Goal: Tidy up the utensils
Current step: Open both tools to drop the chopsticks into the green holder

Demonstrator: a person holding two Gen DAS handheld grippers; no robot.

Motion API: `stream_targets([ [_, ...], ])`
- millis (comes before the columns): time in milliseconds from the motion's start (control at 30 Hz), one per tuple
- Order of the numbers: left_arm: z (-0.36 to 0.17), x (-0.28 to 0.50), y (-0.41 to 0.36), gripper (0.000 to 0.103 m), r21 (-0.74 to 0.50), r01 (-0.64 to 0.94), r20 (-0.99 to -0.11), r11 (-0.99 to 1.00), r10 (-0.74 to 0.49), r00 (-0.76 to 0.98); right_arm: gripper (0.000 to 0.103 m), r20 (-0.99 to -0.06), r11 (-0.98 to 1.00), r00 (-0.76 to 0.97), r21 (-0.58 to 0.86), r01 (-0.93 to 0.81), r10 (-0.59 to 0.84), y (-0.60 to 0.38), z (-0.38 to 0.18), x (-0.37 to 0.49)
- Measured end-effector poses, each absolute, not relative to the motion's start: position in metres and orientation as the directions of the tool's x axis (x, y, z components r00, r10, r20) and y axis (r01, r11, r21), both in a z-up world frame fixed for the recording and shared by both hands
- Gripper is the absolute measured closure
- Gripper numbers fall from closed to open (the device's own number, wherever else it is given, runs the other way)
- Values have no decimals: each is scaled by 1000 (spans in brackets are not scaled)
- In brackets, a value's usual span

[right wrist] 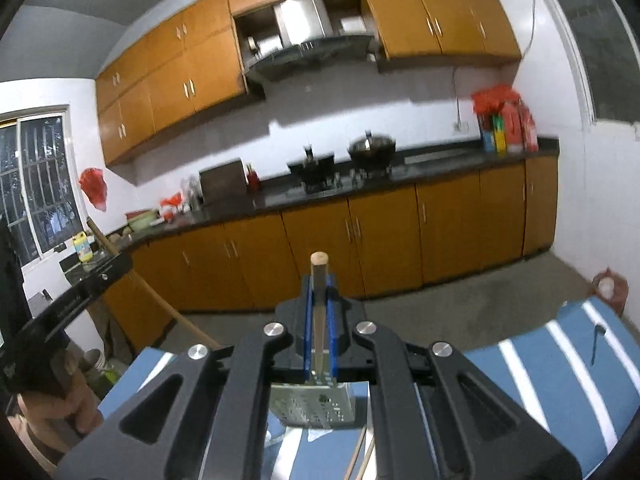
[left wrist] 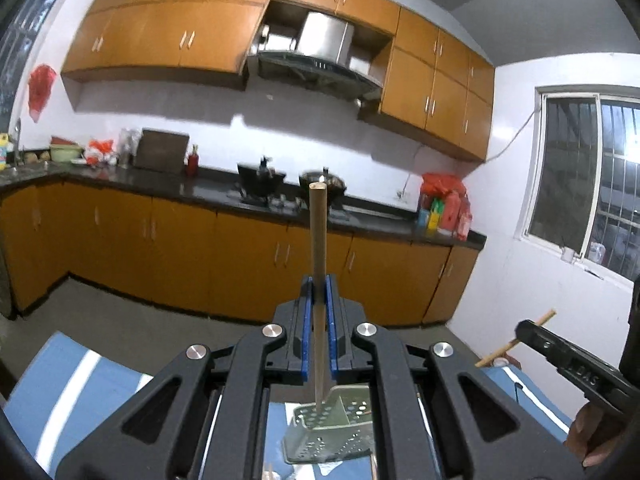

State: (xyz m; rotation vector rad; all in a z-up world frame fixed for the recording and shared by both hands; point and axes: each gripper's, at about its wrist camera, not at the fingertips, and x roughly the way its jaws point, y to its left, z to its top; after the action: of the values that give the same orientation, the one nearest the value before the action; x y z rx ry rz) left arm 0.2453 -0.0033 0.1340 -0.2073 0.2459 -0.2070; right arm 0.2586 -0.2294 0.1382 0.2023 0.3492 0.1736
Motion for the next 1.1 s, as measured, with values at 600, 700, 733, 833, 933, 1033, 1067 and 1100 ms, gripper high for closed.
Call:
stream_targets([
  [600,98,264,-5,62,-257,135,-354,957,-223,908,73,-345,970,919,212,-123,192,-223,113,271],
  [700,106,256,0,62,-261,130,-339,956,-217,916,70,-314,969,932,217,-116,182,-229,119,255],
  [733,109,253,1,62,-261,127,-332,957,-213,919,69,-302,970,937,216,-113,176,-231,121,246],
  [833,116,240,9,61,-278,124,-309,952,-211,927,68,-278,970,946,218,-105,165,-240,122,220],
  [933,120,224,18,61,-274,111,-293,955,-193,936,66,-289,974,947,215,-77,139,-249,109,198],
  [1033,110,203,28,60,-257,86,-314,963,-167,935,66,-357,977,927,208,-40,114,-256,75,184],
  [1067,102,195,32,60,-253,77,-332,964,-161,929,66,-386,979,916,203,-32,109,-256,60,181],
  [1100,95,190,34,60,-249,68,-348,966,-155,925,66,-421,980,901,197,-24,107,-256,45,180],
])
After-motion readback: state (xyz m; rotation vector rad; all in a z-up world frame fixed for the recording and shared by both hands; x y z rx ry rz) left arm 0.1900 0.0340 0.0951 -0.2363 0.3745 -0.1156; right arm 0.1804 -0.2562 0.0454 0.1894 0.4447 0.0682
